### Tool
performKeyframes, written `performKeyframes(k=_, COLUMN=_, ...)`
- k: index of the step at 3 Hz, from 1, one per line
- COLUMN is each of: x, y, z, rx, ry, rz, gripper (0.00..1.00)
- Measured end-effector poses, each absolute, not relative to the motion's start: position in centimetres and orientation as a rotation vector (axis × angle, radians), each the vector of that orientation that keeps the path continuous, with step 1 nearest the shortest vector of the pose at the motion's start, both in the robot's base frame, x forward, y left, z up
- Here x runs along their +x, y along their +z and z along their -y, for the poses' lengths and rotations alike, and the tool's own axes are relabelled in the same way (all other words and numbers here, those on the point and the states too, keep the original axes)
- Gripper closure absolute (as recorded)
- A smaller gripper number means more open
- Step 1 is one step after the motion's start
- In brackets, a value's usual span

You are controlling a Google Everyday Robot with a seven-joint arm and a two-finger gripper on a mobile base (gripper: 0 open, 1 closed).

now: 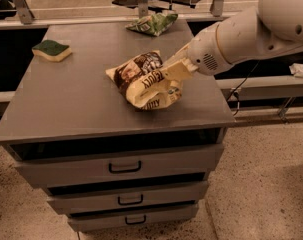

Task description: Move brown chip bag near green jalapeno chip bag

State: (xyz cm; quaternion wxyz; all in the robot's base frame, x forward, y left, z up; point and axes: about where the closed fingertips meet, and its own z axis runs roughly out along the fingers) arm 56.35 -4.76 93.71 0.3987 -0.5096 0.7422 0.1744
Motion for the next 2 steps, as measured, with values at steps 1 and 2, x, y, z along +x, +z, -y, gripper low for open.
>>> performKeyframes(k=1, x=58.1, y=91.8, z=5.1, rx=-1.232, ry=0.403, rz=-1.879, gripper=1.0)
performKeyframes(k=2, x=61.8, y=91.7, z=8.1, rx=-1.082, ry=0.277, rz=-1.866, gripper=1.0)
